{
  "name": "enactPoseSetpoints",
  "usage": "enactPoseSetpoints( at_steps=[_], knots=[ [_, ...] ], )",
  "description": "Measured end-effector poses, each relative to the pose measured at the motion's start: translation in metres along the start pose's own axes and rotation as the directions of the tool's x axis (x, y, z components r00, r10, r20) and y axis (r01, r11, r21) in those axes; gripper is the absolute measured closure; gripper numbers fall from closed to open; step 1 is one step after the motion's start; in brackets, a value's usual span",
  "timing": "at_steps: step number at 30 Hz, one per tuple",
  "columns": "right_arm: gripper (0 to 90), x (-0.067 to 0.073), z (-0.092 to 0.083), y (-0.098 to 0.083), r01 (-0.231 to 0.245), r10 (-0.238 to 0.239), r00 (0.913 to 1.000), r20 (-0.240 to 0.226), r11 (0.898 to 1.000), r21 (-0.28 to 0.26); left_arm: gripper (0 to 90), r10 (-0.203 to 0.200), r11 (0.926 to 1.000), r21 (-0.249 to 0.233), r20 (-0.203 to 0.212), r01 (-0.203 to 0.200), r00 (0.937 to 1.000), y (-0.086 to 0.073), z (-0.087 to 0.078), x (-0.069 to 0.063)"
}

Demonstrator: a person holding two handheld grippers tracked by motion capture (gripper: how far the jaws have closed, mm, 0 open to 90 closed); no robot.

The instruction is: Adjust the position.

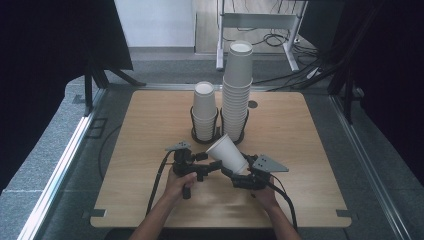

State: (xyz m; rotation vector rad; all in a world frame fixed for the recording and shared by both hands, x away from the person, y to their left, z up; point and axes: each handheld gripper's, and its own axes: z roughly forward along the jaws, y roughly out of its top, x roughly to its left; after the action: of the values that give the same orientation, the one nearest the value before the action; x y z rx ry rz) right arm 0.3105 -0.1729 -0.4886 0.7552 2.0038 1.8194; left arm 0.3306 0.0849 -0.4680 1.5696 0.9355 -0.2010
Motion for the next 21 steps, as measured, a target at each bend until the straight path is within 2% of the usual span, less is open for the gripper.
enactPoseSetpoints(
  at_steps=[3,7,13,17,21],
  knots=[
    [22.2,0.002,0.002,-0.002,0.012,-0.012,0.9999,-0.005,1.000,0.005,5.1,-0.013,0.9999,-0.008,0.020,0.014,0.9997,0.003,0.006,0.000],
    [22.4,0.007,0.008,-0.005,0.026,-0.026,0.9996,-0.013,0.999,0.022,5.0,0.007,1.0000,-0.007,0.006,-0.007,1.0000,0.007,0.014,-0.004],
    [22.5,0.011,0.012,-0.008,0.036,-0.036,0.9993,-0.010,0.999,0.033,6.0,-0.011,0.9996,-0.024,0.016,0.012,0.9998,0.009,0.021,0.000],
    [22.6,0.010,0.013,-0.009,0.037,-0.037,0.9993,-0.008,0.998,0.041,8.2,0.027,0.9985,-0.048,0.006,-0.027,0.9996,0.008,0.021,-0.002],
    [22.4,0.010,0.014,-0.010,0.037,-0.037,0.9993,-0.011,0.998,0.050,9.8,0.088,0.9946,-0.054,-0.012,-0.088,0.9961,0.005,0.020,-0.003]
  ],
)
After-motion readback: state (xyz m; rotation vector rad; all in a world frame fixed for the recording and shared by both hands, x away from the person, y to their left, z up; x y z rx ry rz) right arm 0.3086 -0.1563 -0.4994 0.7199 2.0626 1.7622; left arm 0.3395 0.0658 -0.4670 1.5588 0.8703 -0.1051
